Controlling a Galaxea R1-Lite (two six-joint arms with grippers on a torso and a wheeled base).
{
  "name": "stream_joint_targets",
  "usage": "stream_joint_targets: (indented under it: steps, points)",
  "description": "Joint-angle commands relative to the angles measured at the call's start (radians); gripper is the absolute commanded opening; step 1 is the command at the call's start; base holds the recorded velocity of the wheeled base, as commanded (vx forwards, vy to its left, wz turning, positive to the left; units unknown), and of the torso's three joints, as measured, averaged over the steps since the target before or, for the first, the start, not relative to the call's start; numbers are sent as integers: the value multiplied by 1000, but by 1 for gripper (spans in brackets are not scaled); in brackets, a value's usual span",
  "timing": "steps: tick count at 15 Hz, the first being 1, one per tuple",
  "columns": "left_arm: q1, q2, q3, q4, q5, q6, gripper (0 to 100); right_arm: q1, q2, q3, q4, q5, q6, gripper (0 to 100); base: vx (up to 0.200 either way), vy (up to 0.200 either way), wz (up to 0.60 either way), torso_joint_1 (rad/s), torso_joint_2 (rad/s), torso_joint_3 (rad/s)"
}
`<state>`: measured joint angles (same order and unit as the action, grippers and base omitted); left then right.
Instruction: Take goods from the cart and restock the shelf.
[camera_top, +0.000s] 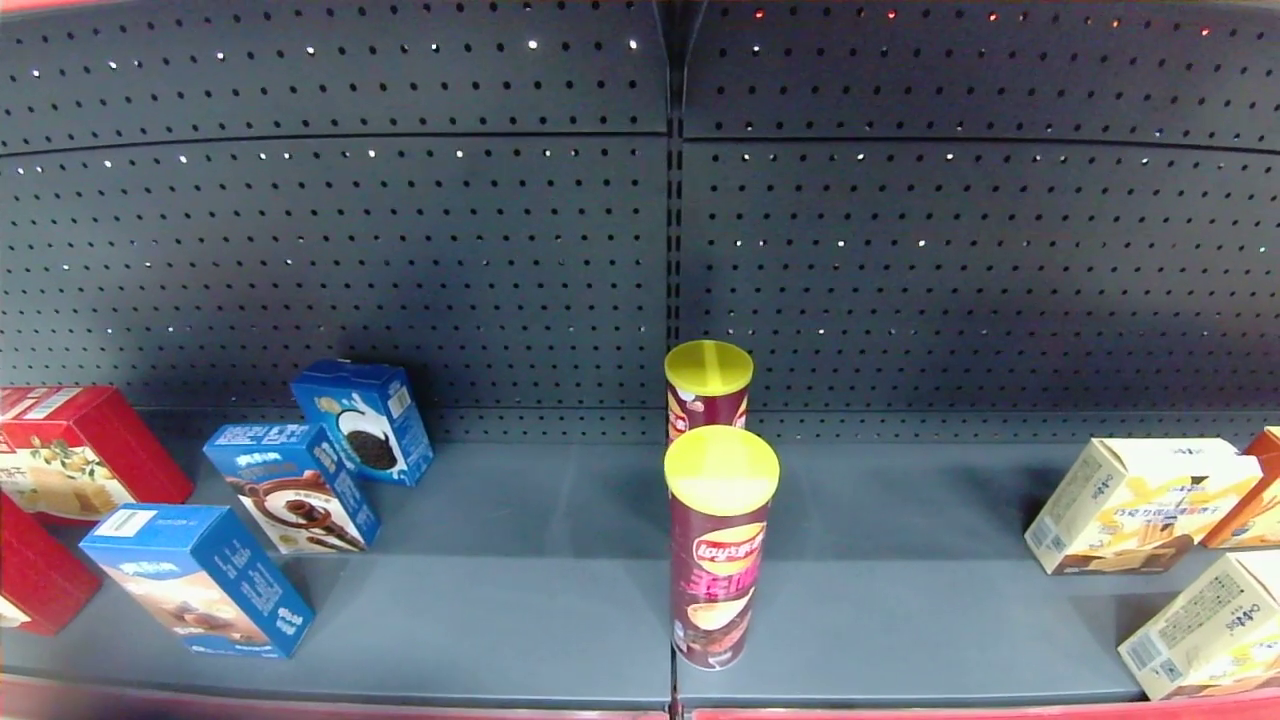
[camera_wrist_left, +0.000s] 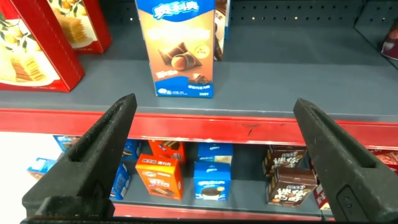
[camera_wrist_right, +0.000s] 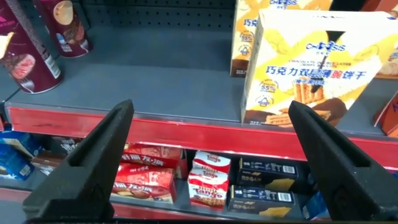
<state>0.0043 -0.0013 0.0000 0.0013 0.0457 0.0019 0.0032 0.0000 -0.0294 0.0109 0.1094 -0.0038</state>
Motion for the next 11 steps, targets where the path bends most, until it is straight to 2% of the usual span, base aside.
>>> stream_joint_targets:
  steps: [1,11]
  points:
    - [0,1,0,-1,0,-2,100,-2,0,-1,0,1,-1,100,0,0,0,0,0,0]
    - [0,1,0,-1,3,-3,100,-2,0,0,-2,-8,7,100,0,0,0,0,0,0]
